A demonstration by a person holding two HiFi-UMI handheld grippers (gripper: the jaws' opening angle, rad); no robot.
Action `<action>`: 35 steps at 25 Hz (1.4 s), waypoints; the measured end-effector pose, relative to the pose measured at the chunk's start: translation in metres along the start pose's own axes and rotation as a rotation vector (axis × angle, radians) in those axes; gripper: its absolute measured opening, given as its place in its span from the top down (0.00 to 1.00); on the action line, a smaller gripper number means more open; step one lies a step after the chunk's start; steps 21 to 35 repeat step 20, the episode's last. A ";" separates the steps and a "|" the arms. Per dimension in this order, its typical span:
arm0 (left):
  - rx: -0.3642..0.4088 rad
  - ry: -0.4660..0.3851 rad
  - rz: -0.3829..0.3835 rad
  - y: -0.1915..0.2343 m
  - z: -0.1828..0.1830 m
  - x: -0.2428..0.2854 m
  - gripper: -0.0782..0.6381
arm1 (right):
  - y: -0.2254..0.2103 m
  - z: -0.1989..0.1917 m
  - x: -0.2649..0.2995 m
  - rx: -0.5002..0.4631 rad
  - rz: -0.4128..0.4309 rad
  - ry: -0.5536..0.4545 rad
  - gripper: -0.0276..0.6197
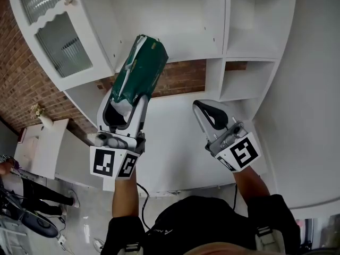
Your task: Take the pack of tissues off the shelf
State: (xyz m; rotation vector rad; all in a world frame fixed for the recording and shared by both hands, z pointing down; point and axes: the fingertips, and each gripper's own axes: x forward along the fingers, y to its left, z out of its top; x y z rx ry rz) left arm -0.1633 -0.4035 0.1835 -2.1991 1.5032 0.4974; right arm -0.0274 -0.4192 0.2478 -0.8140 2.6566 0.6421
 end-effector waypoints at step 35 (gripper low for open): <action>-0.001 -0.012 -0.033 0.002 0.001 -0.006 0.49 | 0.012 -0.002 0.003 -0.011 -0.013 -0.005 0.95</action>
